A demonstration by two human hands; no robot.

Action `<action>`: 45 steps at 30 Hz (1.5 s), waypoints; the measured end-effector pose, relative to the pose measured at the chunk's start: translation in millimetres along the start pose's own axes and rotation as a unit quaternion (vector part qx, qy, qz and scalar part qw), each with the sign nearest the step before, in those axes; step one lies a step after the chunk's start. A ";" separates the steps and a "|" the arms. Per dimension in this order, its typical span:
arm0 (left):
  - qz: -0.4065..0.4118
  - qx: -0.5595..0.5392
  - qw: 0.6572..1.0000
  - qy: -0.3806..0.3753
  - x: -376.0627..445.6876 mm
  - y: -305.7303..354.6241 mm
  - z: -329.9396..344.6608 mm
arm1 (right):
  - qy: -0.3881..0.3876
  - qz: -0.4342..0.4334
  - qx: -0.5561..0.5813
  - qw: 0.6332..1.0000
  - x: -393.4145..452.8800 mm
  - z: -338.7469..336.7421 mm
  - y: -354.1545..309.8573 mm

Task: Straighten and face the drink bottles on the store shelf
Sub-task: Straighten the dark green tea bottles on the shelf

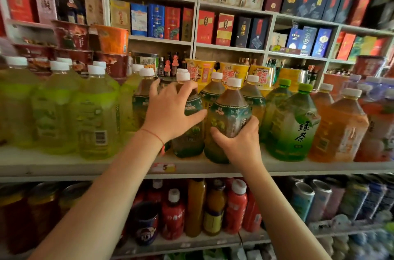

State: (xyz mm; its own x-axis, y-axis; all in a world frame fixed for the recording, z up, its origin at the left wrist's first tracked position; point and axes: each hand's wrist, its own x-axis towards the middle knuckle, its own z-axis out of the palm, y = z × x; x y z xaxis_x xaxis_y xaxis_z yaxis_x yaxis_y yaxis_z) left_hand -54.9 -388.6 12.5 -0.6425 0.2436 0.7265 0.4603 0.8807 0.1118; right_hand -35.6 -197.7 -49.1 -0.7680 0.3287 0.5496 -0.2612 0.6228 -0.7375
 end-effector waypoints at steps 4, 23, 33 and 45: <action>-0.008 0.032 0.999 -0.038 3.9 19.8 2.5 | -0.030 -0.008 0.025 0.999 0.4 -8.1 4.3; -0.125 0.074 0.989 0.005 14.1 34.6 1.8 | -0.243 -0.035 -0.006 0.969 20.2 -19.5 5.6; 0.042 -0.034 0.951 0.304 0.3 115.2 42.3 | -0.119 -0.115 -0.031 0.986 37.6 -67.1 36.0; -0.067 0.077 0.991 0.092 19.4 92.9 50.6 | 0.010 -0.199 -0.172 0.965 83.3 -27.6 25.4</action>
State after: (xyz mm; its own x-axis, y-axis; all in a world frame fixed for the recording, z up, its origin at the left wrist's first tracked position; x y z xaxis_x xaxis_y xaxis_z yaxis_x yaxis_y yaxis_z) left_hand -55.6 -281.6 2.7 -0.5626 0.0552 0.8249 0.2710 0.9550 0.1209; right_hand -90.1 -134.9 -11.2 -0.6348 0.0269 0.7722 -0.3205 0.9002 -0.2949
